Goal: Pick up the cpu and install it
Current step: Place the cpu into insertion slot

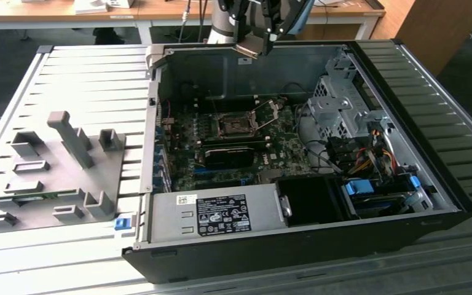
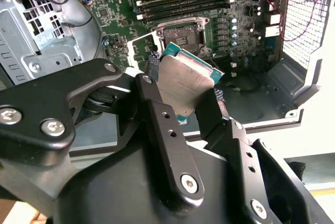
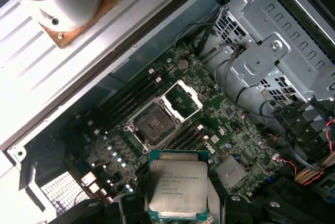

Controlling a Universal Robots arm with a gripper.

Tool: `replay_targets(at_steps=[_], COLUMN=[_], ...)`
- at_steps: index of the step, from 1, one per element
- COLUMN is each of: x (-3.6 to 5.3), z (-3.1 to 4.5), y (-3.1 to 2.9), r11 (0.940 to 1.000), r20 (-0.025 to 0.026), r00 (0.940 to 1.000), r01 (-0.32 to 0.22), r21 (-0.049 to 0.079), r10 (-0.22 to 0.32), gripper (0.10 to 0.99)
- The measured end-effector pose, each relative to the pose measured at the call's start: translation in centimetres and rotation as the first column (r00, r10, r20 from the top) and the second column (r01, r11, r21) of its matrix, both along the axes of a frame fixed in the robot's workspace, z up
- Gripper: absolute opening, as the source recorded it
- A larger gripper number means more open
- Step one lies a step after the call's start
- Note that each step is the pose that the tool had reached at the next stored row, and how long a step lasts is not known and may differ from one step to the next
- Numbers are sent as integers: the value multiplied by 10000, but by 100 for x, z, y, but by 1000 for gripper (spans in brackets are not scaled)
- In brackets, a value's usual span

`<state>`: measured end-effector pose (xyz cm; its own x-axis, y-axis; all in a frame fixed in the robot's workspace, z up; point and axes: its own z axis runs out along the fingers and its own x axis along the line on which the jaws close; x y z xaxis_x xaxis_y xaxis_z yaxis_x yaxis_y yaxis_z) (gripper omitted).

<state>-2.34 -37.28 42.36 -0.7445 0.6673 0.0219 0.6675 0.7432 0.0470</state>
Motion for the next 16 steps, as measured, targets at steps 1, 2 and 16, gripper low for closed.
replay_targets(at_steps=[1, 2, 16], x=[0, 0, 0], z=[0, 0, -3], y=[0, 0, 0], r11=[10000, 10000, 9978], r20=[0, 0, 0], r00=[10000, 10000, 9978], r01=[39, 78, 666], r21=[0, -1, -2], r10=[-39, -78, -666], gripper=[529, 529, 529])
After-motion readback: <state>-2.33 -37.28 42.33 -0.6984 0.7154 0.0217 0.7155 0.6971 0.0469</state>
